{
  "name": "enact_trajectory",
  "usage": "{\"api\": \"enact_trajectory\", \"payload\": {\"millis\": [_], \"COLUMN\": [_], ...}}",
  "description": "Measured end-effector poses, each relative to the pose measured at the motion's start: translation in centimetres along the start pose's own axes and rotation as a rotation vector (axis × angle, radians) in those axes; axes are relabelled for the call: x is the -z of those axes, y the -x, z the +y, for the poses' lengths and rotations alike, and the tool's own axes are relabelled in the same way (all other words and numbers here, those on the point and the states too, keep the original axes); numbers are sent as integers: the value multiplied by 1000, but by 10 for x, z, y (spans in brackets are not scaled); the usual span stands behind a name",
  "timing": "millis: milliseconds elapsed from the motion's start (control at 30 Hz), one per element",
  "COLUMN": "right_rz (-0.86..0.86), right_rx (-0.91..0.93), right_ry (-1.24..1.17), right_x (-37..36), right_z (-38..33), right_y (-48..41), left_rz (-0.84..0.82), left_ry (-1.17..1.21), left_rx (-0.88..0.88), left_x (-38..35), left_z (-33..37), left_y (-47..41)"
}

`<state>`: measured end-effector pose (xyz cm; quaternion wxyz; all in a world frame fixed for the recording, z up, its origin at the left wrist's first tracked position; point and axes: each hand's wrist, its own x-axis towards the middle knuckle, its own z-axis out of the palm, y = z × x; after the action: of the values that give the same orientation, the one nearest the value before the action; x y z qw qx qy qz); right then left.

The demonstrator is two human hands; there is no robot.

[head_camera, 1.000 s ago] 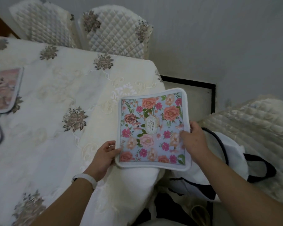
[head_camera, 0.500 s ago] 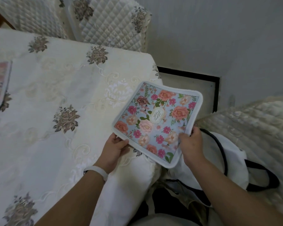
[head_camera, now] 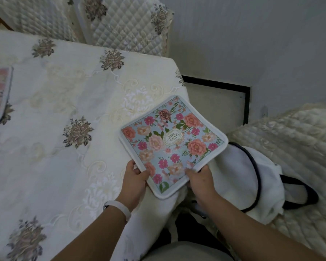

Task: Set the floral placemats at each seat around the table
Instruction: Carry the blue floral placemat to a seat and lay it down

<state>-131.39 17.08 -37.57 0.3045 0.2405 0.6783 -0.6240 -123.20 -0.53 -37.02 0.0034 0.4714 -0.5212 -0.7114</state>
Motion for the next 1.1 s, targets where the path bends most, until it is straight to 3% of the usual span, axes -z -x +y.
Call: {"api": "enact_trajectory", "payload": {"millis": [333,433,567,800,933,1100], "right_rz": [35,125,224,-100,-95,-76], "right_rx": [-39,-17,32,-78,-34,-9], "right_ry": [-110,-172,-21,282,344,255], "right_x": [-7,5,25,34,33,34], "right_z": [5,-9,-32,-44,-26,-6], "right_y": [11,-3,-29,-32,-21,1], "left_rz": [16,19,21,19,61,72], "left_ry": [-53,-99,-180,-295,-319,-315], "left_rx": [3,-10,-39,-126,-176,-196], "left_x": [22,34,48,62,61,57], "left_z": [-18,-11,1,19,29,39], "left_y": [14,10,5,-6,-17,-30]}}
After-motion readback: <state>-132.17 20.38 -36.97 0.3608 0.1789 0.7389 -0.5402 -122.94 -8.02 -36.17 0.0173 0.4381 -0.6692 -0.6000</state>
